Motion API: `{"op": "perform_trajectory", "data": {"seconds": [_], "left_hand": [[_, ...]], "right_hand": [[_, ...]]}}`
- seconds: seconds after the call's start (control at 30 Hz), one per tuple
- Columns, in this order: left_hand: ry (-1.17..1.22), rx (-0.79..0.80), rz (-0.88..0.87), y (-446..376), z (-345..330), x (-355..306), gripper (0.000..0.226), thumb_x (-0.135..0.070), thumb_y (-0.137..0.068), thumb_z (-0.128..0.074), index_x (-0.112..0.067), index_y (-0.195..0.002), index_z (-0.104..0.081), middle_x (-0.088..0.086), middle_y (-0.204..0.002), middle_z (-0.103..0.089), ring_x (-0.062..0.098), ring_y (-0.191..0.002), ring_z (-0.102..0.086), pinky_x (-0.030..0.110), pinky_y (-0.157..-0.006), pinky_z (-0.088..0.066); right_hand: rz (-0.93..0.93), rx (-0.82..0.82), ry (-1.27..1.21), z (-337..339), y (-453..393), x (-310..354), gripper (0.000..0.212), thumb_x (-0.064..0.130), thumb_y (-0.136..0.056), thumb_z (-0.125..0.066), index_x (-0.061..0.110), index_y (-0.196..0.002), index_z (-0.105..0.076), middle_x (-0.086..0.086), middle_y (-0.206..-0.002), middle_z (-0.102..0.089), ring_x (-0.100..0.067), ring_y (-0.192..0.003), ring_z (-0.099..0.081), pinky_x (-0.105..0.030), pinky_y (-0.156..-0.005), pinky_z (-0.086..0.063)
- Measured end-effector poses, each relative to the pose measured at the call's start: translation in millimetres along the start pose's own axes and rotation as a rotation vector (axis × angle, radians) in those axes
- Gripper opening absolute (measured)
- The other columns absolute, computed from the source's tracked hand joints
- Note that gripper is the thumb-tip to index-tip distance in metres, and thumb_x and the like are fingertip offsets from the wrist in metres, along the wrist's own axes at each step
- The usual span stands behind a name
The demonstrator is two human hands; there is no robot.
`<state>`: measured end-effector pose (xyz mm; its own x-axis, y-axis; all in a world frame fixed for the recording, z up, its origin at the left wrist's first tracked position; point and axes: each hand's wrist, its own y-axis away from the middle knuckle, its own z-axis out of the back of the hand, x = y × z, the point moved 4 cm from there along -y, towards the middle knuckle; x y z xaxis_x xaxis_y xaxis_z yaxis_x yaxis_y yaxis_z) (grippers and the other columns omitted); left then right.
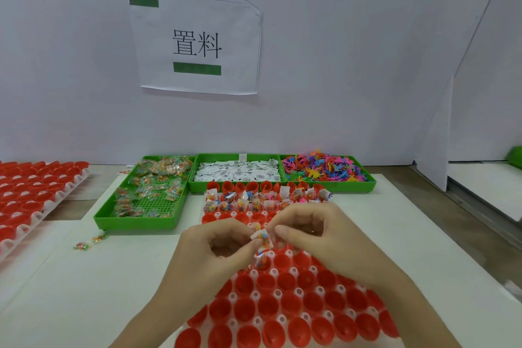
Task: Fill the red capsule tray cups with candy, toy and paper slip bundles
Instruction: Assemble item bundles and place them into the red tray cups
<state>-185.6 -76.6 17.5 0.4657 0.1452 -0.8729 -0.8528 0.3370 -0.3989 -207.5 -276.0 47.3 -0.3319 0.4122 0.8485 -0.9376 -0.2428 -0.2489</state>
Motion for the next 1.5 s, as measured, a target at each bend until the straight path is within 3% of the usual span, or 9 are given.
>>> {"op": "perform_trajectory", "data": {"seconds": [0.2, 0.33, 0.43, 0.53, 0.73, 0.93, 1.1, 1.37, 1.5], "left_hand": [[-0.030, 0.021, -0.018, -3, 2, 6, 0.011, -0.035, -0.081, -0.080, -0.034, -0.092, -0.080, -0.002, -0.077, -0.077, 0.017, -0.069, -0.075, 0.039, -0.069, -0.062], [-0.036, 0.017, -0.042, -4, 4, 8, 0.015, -0.038, -0.078, -0.079, -0.040, -0.092, -0.081, -0.005, -0.078, -0.078, 0.014, -0.069, -0.074, 0.031, -0.069, -0.062], [-0.064, 0.020, -0.061, -4, 3, 9, 0.012, -0.036, -0.080, -0.078, -0.037, -0.092, -0.080, -0.003, -0.078, -0.077, 0.015, -0.068, -0.073, 0.036, -0.067, -0.061], [-0.079, 0.013, -0.053, -3, 2, 11, 0.010, -0.035, -0.080, -0.079, -0.037, -0.090, -0.079, -0.004, -0.076, -0.076, 0.015, -0.068, -0.073, 0.038, -0.066, -0.060], [-0.074, -0.006, -0.055, -6, 8, 14, 0.009, -0.032, -0.080, -0.079, -0.033, -0.089, -0.079, 0.000, -0.075, -0.075, 0.017, -0.068, -0.073, 0.032, -0.067, -0.060], [-0.074, -0.017, -0.063, -7, 10, 11, 0.009, -0.032, -0.079, -0.079, -0.034, -0.088, -0.079, -0.001, -0.074, -0.075, 0.017, -0.067, -0.073, 0.030, -0.066, -0.060], [-0.074, -0.010, -0.073, -7, 9, 9, 0.010, -0.035, -0.077, -0.078, -0.034, -0.087, -0.079, -0.002, -0.073, -0.075, 0.016, -0.067, -0.072, 0.028, -0.065, -0.060], [-0.074, -0.014, -0.072, -7, 9, 9, 0.009, -0.035, -0.076, -0.078, -0.035, -0.085, -0.079, -0.003, -0.073, -0.075, 0.015, -0.067, -0.072, 0.028, -0.066, -0.060], [-0.078, -0.032, -0.073, -7, 11, 11, 0.009, -0.034, -0.077, -0.078, -0.032, -0.086, -0.079, -0.001, -0.074, -0.075, 0.017, -0.067, -0.071, 0.031, -0.066, -0.060]], "right_hand": [[-0.179, -0.218, 0.191, 65, -36, -31, 0.021, 0.011, -0.100, -0.061, 0.022, -0.097, -0.078, 0.005, -0.084, -0.078, -0.009, -0.078, -0.074, -0.019, -0.067, -0.057], [-0.299, -0.317, 0.491, 105, -83, -73, 0.016, 0.012, -0.099, -0.061, 0.015, -0.097, -0.077, 0.002, -0.084, -0.077, -0.011, -0.077, -0.070, -0.030, -0.083, -0.058], [-0.341, -0.316, 0.710, 123, -112, -105, 0.018, 0.009, -0.099, -0.060, 0.011, -0.104, -0.077, -0.008, -0.105, -0.076, -0.018, -0.091, -0.068, -0.033, -0.092, -0.054], [-0.347, -0.252, 0.833, 134, -130, -131, 0.018, 0.005, -0.098, -0.062, 0.010, -0.106, -0.078, -0.010, -0.114, -0.075, -0.023, -0.102, -0.069, -0.031, -0.091, -0.050], [-0.358, -0.065, 0.984, 140, -152, -151, 0.007, 0.012, -0.088, -0.078, 0.014, -0.095, -0.080, -0.007, -0.102, -0.076, -0.015, -0.079, -0.061, -0.028, -0.076, -0.047], [-0.444, 0.001, 1.047, 141, -160, -147, 0.013, 0.012, -0.085, -0.081, 0.004, -0.094, -0.078, -0.011, -0.104, -0.076, -0.024, -0.094, -0.070, -0.034, -0.082, -0.054], [-0.479, 0.033, 1.034, 135, -158, -144, 0.029, 0.018, -0.090, -0.077, -0.001, -0.112, -0.075, -0.017, -0.118, -0.073, -0.031, -0.110, -0.068, -0.038, -0.092, -0.055], [-0.486, -0.095, 0.898, 139, -151, -144, 0.018, 0.014, -0.092, -0.072, 0.009, -0.110, -0.075, -0.008, -0.105, -0.070, -0.013, -0.074, -0.057, -0.026, -0.063, -0.043], [-0.438, -0.281, 0.796, 146, -143, -137, 0.010, 0.007, -0.091, -0.070, 0.013, -0.097, -0.076, -0.011, -0.102, -0.073, -0.021, -0.082, -0.062, -0.029, -0.074, -0.049]]}}
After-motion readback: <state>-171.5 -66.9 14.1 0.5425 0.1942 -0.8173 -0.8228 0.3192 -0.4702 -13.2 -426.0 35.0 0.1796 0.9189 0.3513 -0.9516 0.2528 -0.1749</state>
